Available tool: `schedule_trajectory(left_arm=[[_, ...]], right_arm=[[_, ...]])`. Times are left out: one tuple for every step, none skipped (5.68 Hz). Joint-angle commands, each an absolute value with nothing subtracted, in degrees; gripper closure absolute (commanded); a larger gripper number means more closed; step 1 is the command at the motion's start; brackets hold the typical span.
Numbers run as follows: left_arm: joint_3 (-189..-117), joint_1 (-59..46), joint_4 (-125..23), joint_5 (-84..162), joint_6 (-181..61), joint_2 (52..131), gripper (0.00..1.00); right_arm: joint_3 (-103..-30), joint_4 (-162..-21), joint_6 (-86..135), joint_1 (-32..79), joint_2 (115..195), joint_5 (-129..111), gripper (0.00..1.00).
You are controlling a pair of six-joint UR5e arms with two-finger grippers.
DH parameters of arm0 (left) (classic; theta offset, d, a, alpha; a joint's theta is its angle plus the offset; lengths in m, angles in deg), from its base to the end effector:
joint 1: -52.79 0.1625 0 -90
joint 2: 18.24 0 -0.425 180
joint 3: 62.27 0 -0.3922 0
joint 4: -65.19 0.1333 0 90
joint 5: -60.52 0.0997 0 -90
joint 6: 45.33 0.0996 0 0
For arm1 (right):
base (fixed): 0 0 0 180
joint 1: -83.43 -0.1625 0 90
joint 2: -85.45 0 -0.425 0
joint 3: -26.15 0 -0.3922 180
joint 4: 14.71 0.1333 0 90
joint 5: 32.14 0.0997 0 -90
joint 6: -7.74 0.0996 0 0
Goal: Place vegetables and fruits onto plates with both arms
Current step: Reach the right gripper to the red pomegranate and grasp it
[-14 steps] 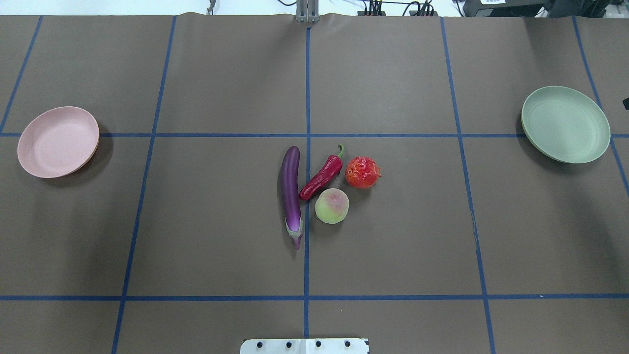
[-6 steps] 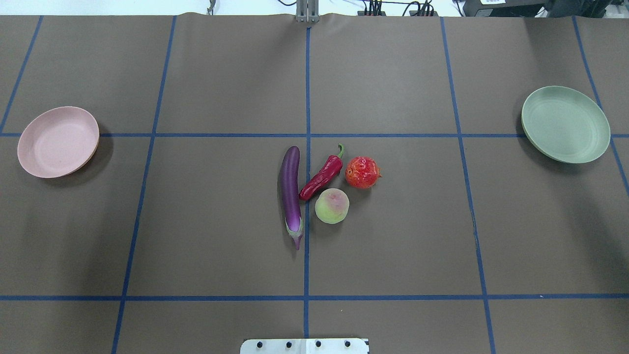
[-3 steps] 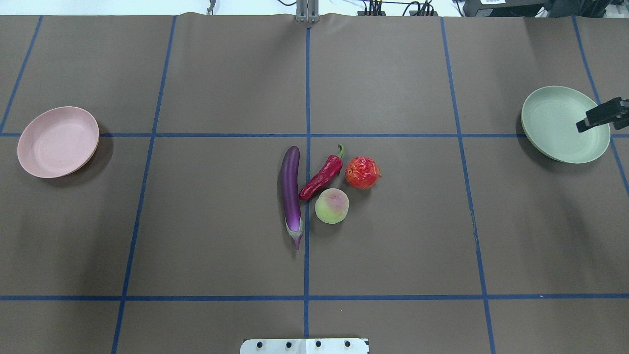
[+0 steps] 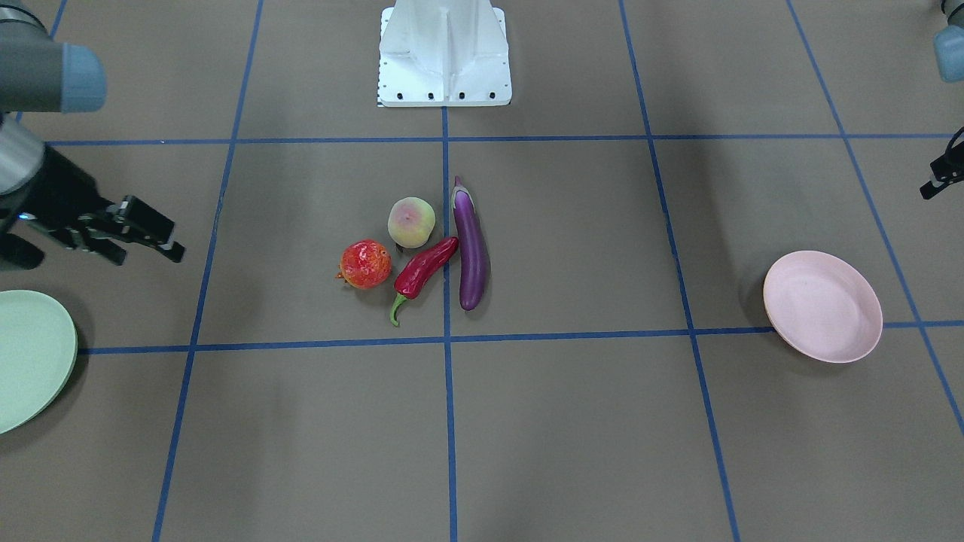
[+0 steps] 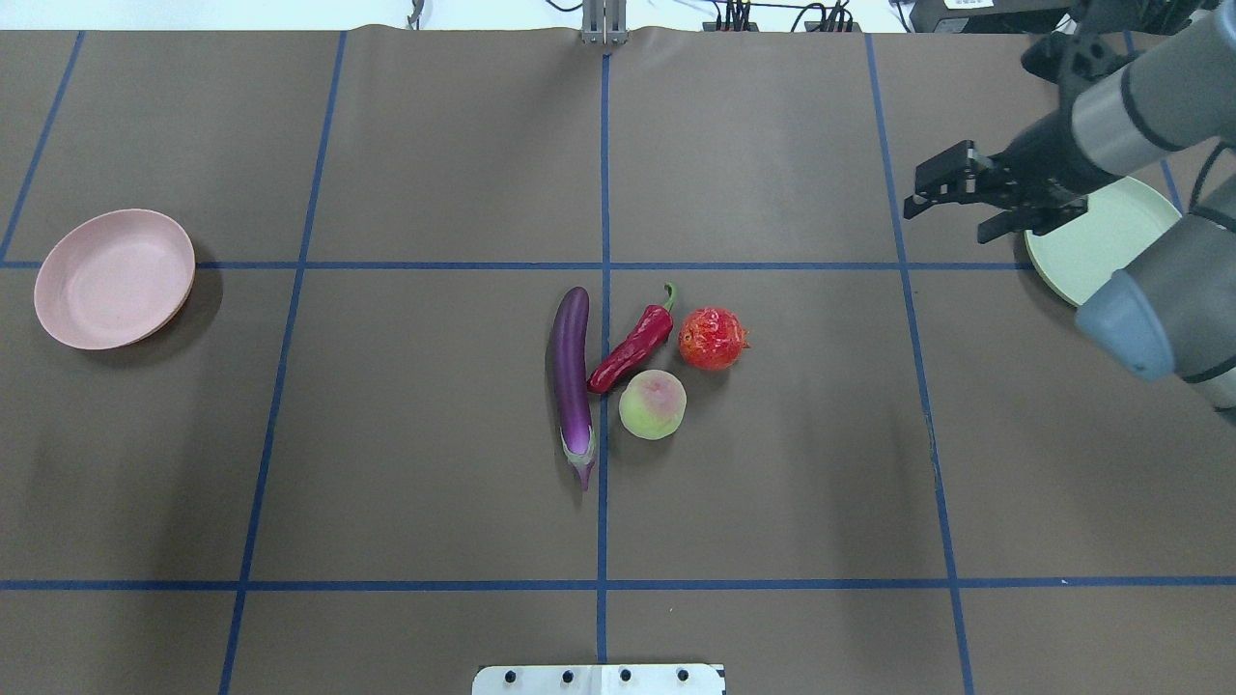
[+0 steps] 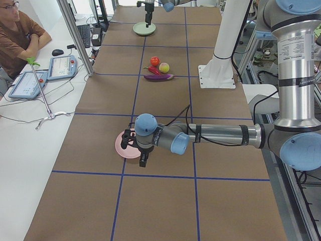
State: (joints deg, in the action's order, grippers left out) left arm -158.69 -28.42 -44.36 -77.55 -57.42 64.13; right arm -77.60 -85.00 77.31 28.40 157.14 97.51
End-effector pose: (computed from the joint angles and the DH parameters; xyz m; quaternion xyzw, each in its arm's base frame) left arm 0.0105 -0.4550 0.6238 0.0703 0.4218 0.0389 0.9031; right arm -0.2798 -0.5217 0.3269 0.0100 -0.5115 0.1103 0.8521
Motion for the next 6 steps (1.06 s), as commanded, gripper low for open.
schedule_trajectory(left_arm=[[-158.4,-28.4,-44.4,-77.6,-57.5,64.3,0.00],[-158.5,-28.4,-44.4,-77.6,-57.5,64.4,0.00],[-158.8,-28.4,-44.4,-77.7,-57.5,64.5,0.00],[-158.9,-28.4,-44.4,-77.8,-57.5,64.4,0.00],[-158.9,-28.4,-44.5,-77.8,-57.5,64.4,0.00],[-158.9,-28.4,-44.5,-77.8,-57.5,64.4,0.00]], right_arm=[[-77.2,-85.1,93.7,38.9,150.5,88.5,0.00],[-76.3,-85.2,100.4,45.7,147.9,78.5,0.00],[-74.9,-85.4,101.1,48.0,147.5,76.0,0.01],[-73.9,-85.5,101.0,48.8,147.8,75.8,0.02],[-72.9,-86.2,101.0,49.1,147.6,75.4,0.02],[-71.7,-86.2,101.0,49.5,147.4,75.1,0.02]])
